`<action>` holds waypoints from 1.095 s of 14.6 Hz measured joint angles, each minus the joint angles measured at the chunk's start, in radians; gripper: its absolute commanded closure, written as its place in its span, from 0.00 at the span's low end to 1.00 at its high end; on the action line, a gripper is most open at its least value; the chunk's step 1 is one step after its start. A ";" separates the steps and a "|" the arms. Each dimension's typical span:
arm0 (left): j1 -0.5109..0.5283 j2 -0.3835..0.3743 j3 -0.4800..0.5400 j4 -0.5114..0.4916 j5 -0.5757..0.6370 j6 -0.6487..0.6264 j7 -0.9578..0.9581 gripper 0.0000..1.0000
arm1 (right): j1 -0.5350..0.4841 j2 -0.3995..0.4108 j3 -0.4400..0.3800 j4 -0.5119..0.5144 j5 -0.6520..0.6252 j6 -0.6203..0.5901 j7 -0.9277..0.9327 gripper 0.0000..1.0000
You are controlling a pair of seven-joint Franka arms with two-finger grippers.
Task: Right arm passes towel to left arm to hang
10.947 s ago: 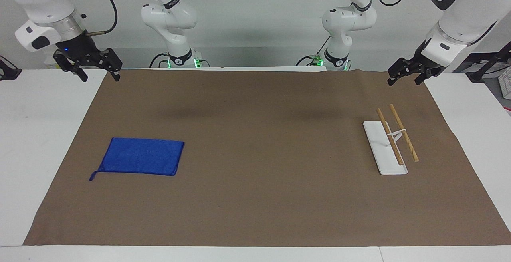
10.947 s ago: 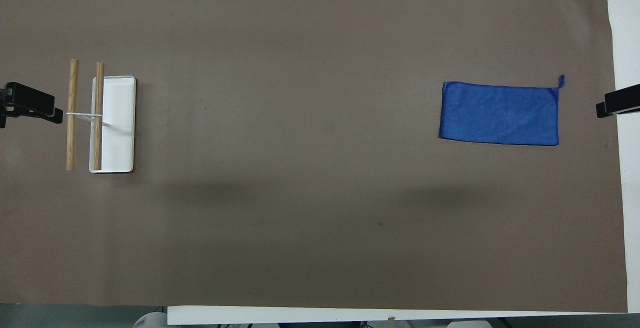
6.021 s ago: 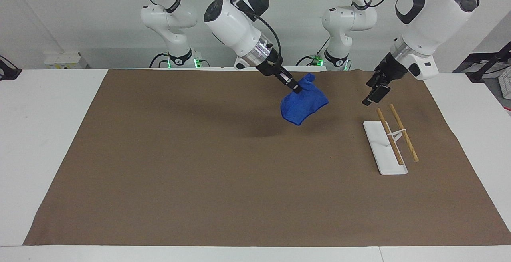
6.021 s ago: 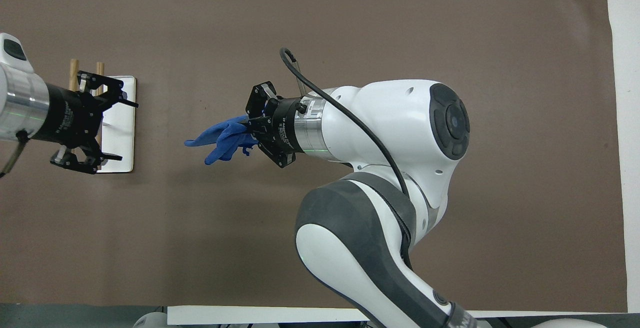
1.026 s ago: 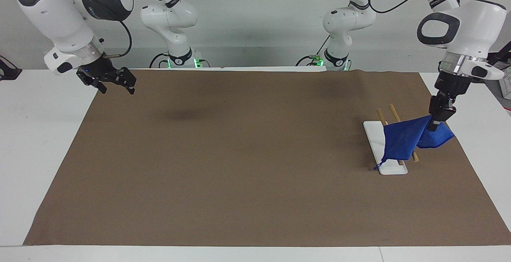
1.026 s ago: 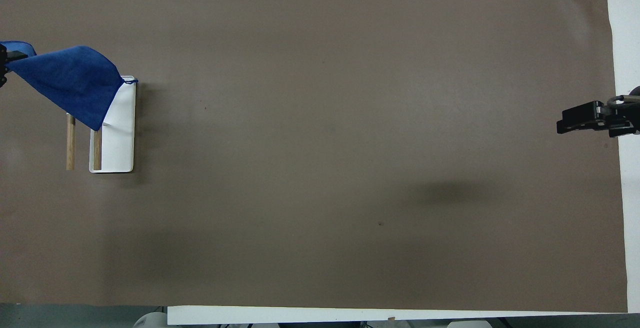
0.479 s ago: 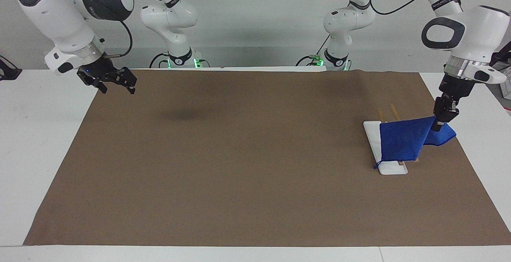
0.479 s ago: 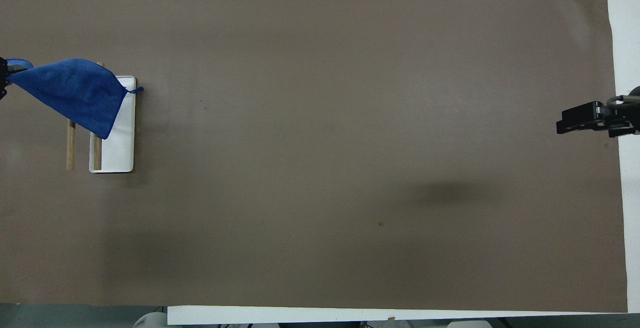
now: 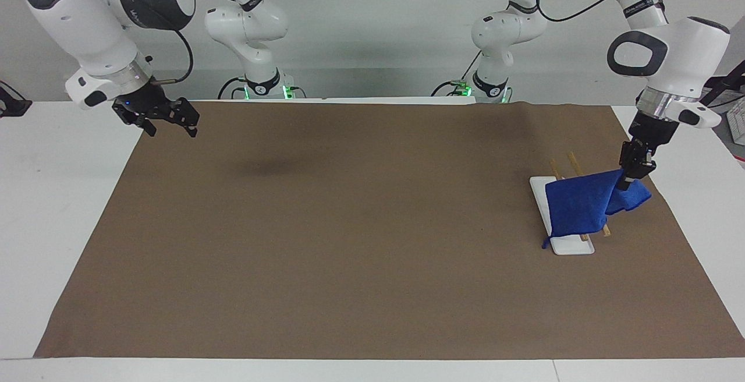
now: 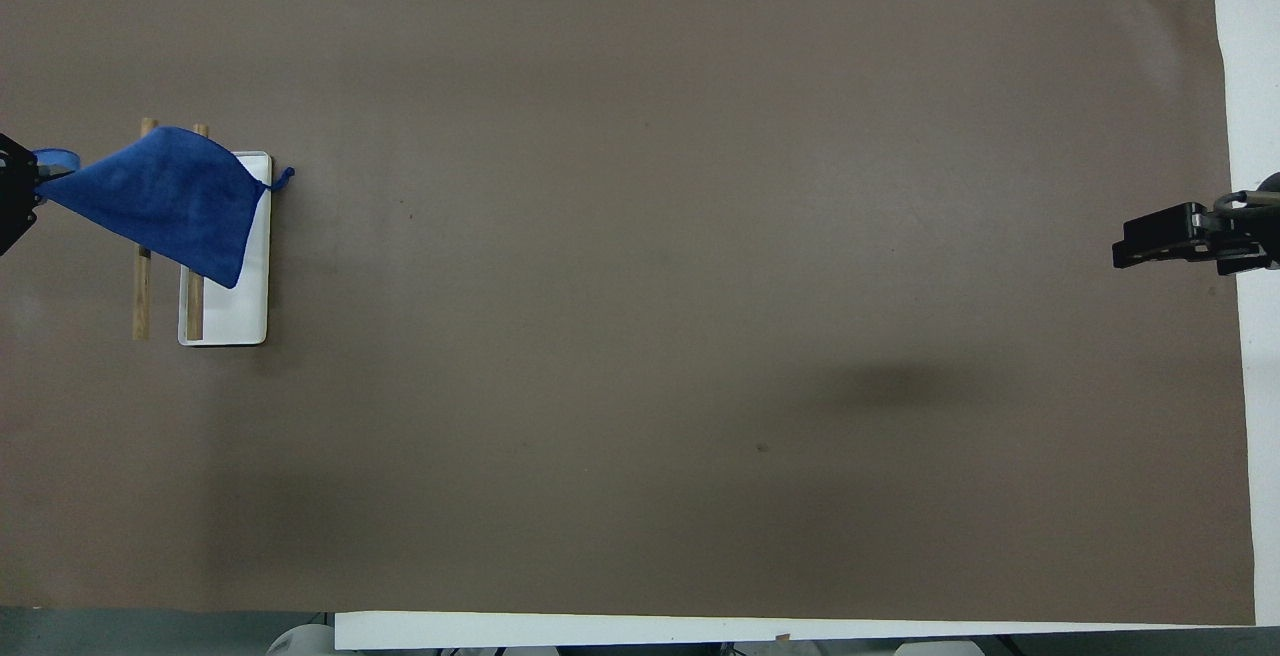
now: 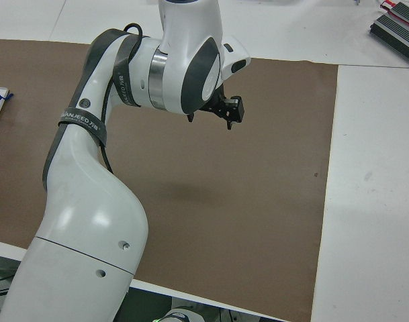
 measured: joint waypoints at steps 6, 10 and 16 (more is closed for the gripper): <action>0.039 -0.004 0.000 -0.005 0.000 -0.001 0.062 0.00 | 0.000 0.000 0.000 0.000 0.000 0.000 0.000 0.00; 0.058 -0.005 0.001 0.011 0.000 -0.014 0.069 0.00 | 0.000 0.000 0.000 0.000 0.000 0.000 0.000 0.00; 0.075 0.025 -0.006 0.236 0.219 -0.312 0.080 0.00 | 0.000 0.000 0.000 0.000 0.000 0.000 0.000 0.00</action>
